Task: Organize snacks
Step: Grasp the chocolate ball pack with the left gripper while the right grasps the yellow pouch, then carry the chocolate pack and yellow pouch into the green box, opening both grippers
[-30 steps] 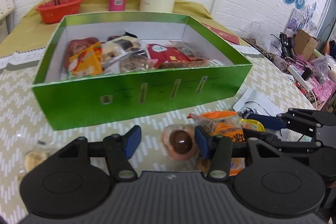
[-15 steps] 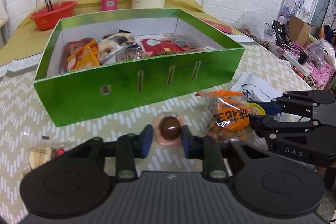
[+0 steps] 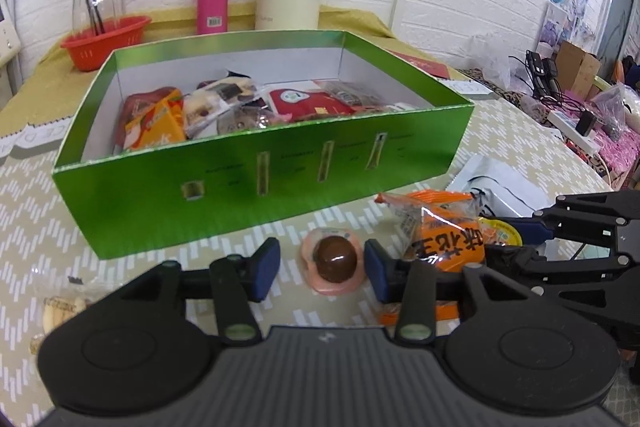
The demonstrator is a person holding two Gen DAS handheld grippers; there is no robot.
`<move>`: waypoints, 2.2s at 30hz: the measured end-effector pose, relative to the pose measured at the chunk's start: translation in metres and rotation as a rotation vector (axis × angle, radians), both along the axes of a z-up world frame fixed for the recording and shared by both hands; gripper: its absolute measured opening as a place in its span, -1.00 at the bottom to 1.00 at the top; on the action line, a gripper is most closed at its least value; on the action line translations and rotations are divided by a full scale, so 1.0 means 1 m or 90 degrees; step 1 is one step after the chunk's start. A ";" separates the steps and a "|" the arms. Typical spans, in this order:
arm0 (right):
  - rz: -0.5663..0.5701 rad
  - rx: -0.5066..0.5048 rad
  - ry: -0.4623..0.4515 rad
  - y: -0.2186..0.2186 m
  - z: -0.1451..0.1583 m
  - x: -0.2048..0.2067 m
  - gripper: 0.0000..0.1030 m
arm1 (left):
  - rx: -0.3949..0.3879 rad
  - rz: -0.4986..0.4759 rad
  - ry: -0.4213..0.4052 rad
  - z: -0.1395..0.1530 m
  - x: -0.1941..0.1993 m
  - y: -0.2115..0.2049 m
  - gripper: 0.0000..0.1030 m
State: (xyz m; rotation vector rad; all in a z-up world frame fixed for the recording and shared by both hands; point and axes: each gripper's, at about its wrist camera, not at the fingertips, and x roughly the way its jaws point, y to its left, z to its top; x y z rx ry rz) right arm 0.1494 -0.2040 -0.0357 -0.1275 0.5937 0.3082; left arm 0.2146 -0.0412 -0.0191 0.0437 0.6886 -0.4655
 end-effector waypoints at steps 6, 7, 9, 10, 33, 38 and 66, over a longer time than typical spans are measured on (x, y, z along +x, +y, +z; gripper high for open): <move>-0.013 -0.012 -0.008 0.003 0.000 -0.002 -0.27 | 0.009 0.007 -0.006 0.000 -0.006 -0.001 -0.54; -0.016 -0.013 -0.011 0.003 0.000 -0.004 -0.27 | 0.001 0.010 -0.001 0.001 -0.008 0.002 -0.54; -0.018 -0.004 -0.024 0.002 0.002 -0.011 -0.27 | -0.009 0.015 0.002 0.004 -0.014 0.009 -0.54; -0.018 0.002 -0.031 0.002 0.003 -0.015 -0.27 | -0.013 0.016 -0.001 0.006 -0.018 0.012 -0.55; -0.035 0.077 -0.131 0.006 0.078 0.036 -0.26 | -0.102 0.063 -0.050 0.095 0.033 0.024 -0.54; -0.043 0.091 -0.104 0.007 0.063 0.061 -0.26 | -0.095 0.066 -0.019 0.079 0.054 0.020 -0.53; -0.009 0.072 -0.122 0.018 0.057 0.051 1.00 | -0.086 0.115 -0.110 0.082 0.030 0.027 0.77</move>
